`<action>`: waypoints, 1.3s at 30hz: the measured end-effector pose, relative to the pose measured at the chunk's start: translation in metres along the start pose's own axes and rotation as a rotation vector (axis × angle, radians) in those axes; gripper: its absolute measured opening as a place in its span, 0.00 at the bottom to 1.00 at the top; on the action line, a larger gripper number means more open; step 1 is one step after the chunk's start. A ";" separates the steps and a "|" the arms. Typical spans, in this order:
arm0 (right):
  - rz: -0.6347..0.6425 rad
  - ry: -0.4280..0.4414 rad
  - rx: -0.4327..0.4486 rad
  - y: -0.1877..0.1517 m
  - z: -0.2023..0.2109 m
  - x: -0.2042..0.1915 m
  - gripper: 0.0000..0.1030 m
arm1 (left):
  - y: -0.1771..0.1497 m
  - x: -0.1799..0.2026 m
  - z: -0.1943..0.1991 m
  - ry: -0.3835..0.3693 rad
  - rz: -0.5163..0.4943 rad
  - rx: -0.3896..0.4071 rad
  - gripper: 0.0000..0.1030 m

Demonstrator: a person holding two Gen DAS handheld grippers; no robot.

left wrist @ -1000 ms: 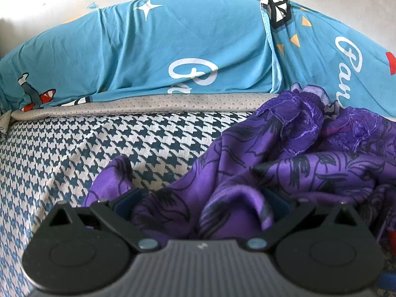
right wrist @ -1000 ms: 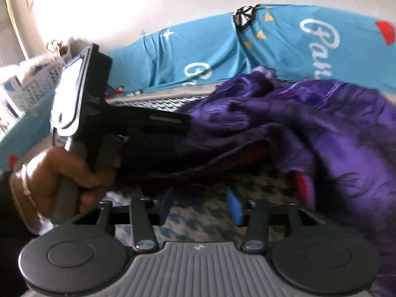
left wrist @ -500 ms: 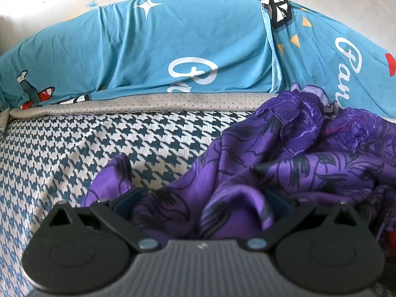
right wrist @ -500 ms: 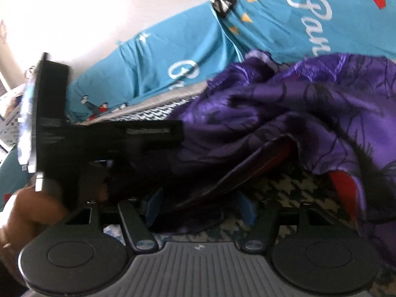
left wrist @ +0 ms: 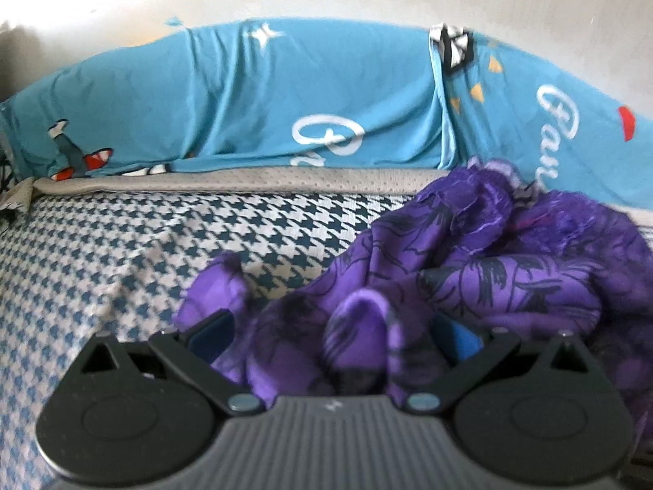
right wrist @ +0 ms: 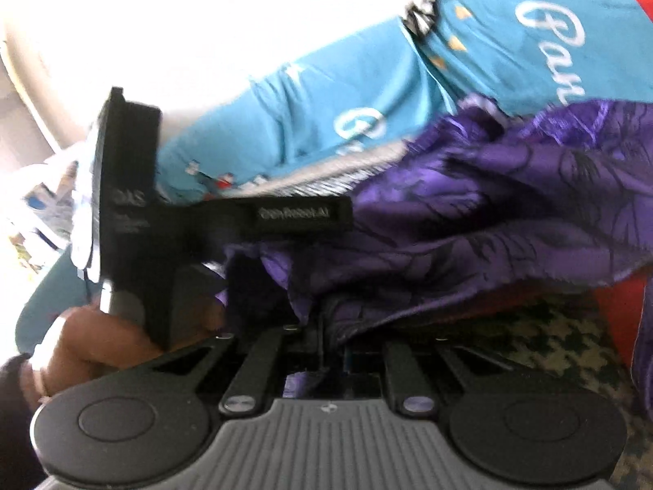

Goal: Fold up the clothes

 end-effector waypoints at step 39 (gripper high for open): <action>0.086 0.148 -0.038 -0.121 0.070 -0.121 0.10 | -0.148 -0.091 0.157 0.029 0.097 0.083 1.00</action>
Point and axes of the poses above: each gripper's, at about its wrist camera, not at the fingertips, and z roughly against the way its jaws point, x to its right, y to its top, the point moved 10 cm from there along -z, roughly the way its jaws point, and after that the axes turned 13 degrees about z, right-handed, at the moved point
